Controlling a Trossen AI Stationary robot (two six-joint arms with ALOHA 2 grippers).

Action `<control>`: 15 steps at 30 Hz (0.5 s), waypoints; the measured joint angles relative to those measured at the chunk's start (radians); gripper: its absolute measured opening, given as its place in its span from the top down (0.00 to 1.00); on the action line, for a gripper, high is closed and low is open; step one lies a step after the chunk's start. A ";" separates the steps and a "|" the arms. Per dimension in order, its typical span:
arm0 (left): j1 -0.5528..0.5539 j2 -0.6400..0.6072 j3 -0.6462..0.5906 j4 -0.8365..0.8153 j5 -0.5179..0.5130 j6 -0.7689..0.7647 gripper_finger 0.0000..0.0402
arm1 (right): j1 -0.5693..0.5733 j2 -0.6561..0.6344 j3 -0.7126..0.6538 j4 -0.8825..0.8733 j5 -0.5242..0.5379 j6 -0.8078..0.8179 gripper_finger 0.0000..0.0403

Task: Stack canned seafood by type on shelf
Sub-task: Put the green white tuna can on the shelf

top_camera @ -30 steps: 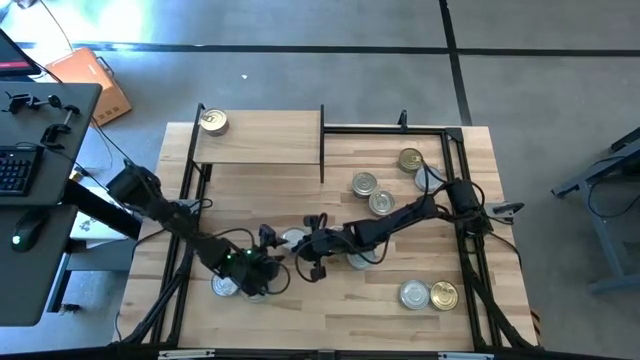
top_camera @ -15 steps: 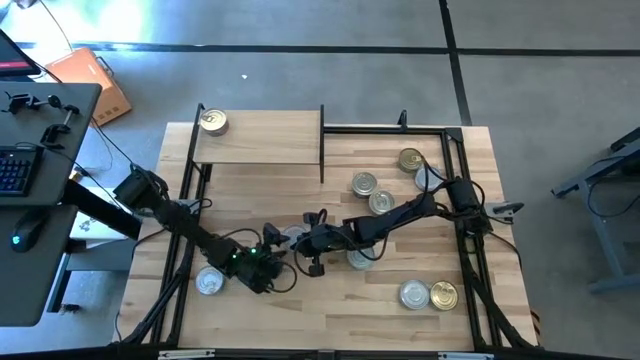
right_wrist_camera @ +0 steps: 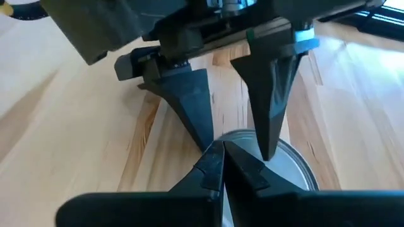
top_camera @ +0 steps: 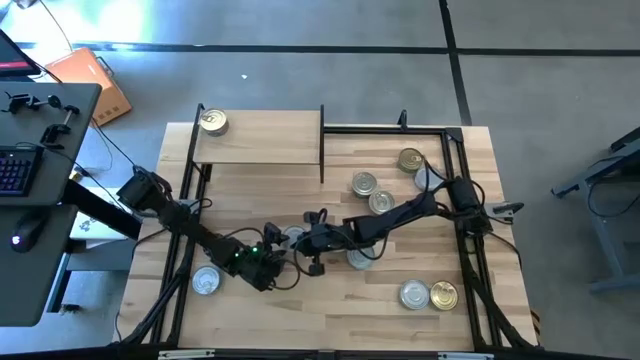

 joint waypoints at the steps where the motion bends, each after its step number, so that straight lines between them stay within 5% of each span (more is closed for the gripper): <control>1: 0.000 0.001 0.000 0.001 0.001 -0.004 0.37 | 0.000 -0.010 0.000 -0.016 0.003 0.003 1.00; 9: -0.010 0.001 0.001 0.023 0.006 -0.025 0.37 | -0.001 -0.026 -0.001 -0.099 -0.014 -0.006 0.98; 15: -0.024 -0.013 0.001 0.029 0.005 -0.058 0.37 | 0.025 -0.013 -0.002 -0.089 -0.062 -0.175 0.76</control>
